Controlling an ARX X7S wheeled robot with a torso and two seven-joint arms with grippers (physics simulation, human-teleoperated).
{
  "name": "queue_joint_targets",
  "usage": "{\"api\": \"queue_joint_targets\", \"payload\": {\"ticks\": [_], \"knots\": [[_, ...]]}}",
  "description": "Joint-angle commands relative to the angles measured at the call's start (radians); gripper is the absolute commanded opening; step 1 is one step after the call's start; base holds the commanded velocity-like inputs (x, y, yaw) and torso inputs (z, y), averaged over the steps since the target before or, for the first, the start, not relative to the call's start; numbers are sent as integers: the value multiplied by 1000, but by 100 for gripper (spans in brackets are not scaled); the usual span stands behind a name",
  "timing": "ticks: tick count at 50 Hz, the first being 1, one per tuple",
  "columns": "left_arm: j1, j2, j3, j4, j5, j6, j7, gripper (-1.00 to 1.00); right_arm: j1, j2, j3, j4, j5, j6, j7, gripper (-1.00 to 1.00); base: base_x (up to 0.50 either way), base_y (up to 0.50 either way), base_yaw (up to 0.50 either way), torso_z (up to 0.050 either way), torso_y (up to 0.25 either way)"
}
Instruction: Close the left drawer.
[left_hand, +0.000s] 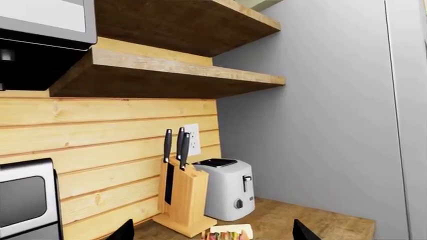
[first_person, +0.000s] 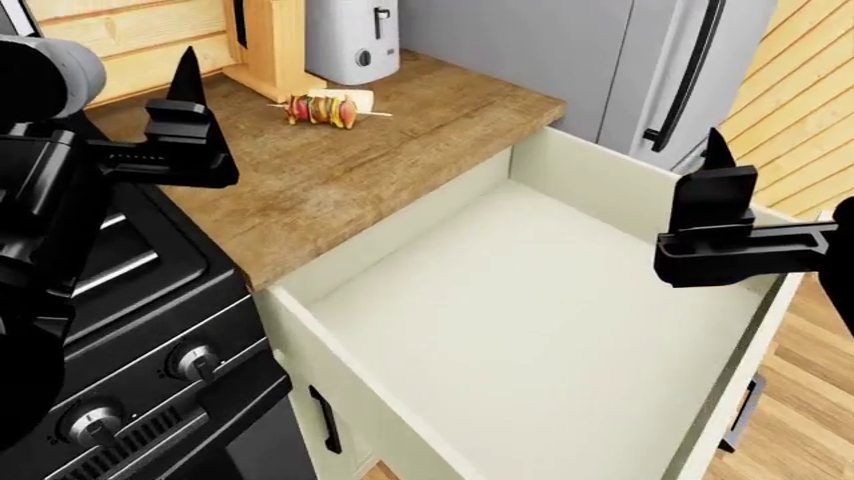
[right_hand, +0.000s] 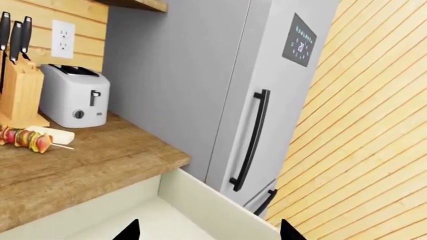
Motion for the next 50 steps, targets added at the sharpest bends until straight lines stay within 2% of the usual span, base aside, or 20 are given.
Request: {"api": "queue_joint_targets", "payload": {"ticks": [1, 10, 50], "knots": [[2, -2, 5, 2, 2, 5, 2, 100, 19, -11, -1, -2, -5, 11, -12, 100, 0, 0, 0, 0, 0], [1, -4, 8, -1, 5, 8, 5, 100, 13, -11, -7, -5, -11, -6, -28, 100, 0, 0, -3, 0, 0], [7, -12, 17, -4, 8, 23, 5, 100, 20, 5, -14, -19, -23, -24, -43, 100, -76, 100, -500, 0, 0]]}}
